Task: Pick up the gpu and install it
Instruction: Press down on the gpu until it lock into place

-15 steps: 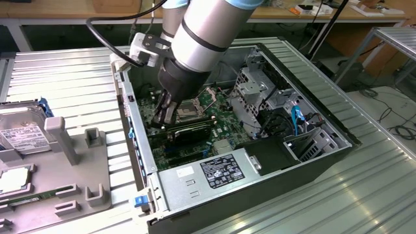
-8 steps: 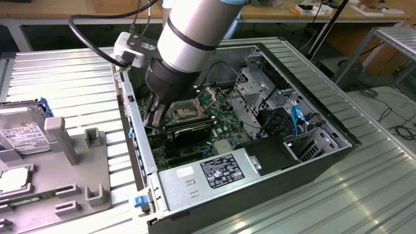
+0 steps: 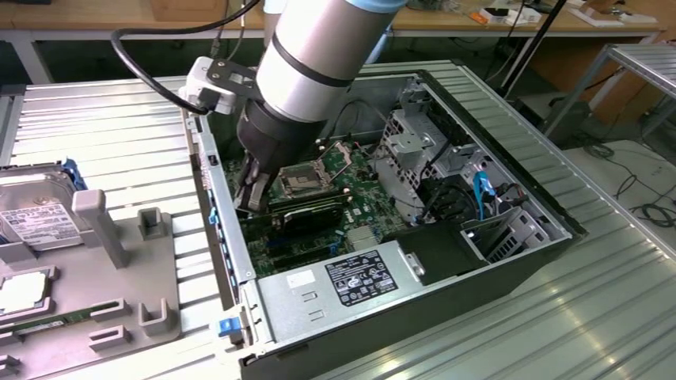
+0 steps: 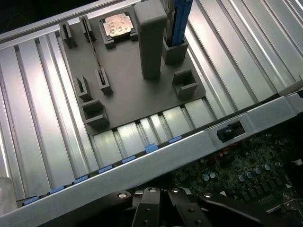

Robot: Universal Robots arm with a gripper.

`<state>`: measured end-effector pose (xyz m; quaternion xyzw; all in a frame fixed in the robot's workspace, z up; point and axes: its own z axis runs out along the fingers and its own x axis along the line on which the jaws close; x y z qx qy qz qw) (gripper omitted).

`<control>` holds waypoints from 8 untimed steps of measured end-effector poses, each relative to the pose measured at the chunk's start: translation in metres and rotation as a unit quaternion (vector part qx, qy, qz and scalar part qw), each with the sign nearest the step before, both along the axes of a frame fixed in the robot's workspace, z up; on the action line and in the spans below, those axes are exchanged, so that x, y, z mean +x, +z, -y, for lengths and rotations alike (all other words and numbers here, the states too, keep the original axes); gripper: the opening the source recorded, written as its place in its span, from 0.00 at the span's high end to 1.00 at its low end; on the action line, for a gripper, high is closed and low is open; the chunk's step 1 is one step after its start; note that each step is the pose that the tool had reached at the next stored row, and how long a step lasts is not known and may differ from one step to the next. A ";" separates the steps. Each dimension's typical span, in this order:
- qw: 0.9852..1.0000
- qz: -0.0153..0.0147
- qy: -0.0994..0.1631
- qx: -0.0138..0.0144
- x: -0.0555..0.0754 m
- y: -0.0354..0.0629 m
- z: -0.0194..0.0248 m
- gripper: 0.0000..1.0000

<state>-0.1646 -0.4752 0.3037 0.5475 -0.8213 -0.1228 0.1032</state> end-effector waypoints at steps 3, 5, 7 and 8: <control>1.000 0.002 0.000 0.000 0.000 -0.0030 0.0000 0.89; 1.000 0.003 0.000 -0.001 -0.001 -0.0043 0.0001 0.89; 1.000 0.003 0.000 -0.001 0.000 -0.0051 0.0000 0.89; 1.000 0.003 0.000 -0.001 0.000 -0.0057 0.0001 0.89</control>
